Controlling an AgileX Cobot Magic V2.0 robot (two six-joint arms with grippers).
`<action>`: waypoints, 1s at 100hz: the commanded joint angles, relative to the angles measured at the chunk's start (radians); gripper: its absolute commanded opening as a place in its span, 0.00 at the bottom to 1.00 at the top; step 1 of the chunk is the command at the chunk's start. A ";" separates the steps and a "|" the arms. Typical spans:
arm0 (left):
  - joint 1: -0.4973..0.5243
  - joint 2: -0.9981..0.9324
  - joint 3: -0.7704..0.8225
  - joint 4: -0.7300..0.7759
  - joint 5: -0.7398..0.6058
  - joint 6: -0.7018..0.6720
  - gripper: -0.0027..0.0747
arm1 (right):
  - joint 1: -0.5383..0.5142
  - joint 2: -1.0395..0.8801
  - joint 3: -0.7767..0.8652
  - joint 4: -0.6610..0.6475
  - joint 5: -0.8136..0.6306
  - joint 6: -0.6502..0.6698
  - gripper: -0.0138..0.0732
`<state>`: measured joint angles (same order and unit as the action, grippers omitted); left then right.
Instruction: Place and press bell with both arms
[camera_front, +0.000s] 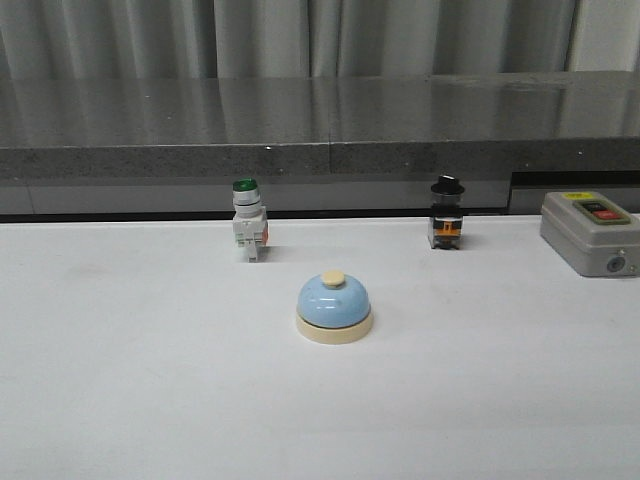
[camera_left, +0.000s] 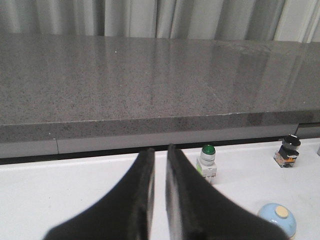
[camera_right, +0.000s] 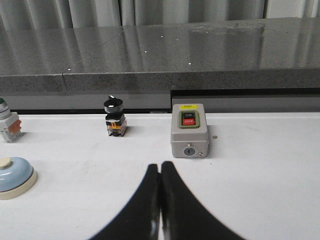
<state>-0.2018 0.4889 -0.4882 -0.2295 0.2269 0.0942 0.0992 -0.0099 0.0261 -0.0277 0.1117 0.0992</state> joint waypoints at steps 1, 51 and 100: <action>0.000 -0.012 -0.027 -0.001 -0.075 -0.006 0.01 | -0.002 -0.019 -0.014 -0.009 -0.079 -0.003 0.09; 0.000 -0.010 -0.027 -0.001 -0.075 -0.006 0.01 | -0.002 -0.019 -0.014 -0.009 -0.079 -0.003 0.09; 0.000 -0.013 0.039 0.151 -0.175 -0.006 0.01 | -0.002 -0.019 -0.014 -0.009 -0.079 -0.003 0.09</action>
<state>-0.2018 0.4743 -0.4594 -0.1274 0.1931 0.0942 0.0992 -0.0099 0.0261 -0.0277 0.1117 0.0992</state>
